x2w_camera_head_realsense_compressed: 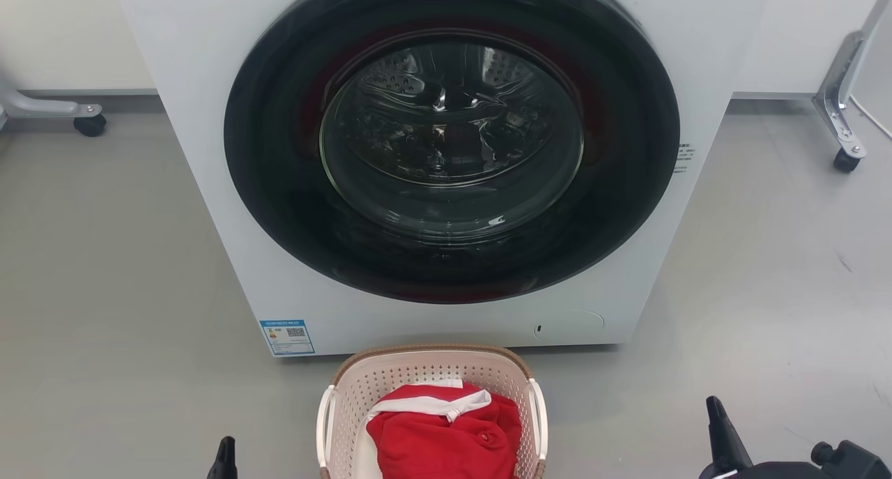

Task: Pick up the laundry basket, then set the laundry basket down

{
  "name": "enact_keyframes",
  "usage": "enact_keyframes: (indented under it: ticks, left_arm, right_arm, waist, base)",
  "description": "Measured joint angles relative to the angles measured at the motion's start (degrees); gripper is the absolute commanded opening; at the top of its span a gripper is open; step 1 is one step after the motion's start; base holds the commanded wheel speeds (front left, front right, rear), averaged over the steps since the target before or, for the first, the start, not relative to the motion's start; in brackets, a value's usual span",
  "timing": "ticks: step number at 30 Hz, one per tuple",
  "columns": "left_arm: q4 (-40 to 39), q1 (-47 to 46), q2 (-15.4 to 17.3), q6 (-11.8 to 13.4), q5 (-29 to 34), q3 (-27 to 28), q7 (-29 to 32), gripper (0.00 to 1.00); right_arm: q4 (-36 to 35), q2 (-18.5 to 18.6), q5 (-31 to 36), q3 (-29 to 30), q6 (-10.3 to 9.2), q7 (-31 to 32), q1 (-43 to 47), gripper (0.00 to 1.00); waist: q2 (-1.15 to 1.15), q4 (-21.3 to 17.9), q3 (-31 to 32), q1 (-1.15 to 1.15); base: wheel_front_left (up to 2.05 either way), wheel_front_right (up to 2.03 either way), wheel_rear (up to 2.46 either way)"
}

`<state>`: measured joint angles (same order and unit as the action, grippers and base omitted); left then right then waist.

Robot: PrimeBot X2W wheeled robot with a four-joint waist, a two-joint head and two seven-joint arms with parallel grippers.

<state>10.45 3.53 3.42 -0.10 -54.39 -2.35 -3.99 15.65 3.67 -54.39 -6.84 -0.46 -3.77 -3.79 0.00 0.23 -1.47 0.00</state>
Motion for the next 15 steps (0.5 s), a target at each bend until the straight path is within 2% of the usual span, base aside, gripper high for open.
enact_keyframes:
  ticks: [15]
  left_arm:
    - [1.9, -2.5, -0.2, -2.0, -10.8, 2.2, 3.2, 0.00]
  right_arm:
    - [0.4, -0.3, -11.0, 4.3, 2.07, 3.1, -0.3, 0.00]
  waist:
    - [0.00, -0.1, 0.4, 0.00]
  base:
    - [0.00, 0.00, 0.00]
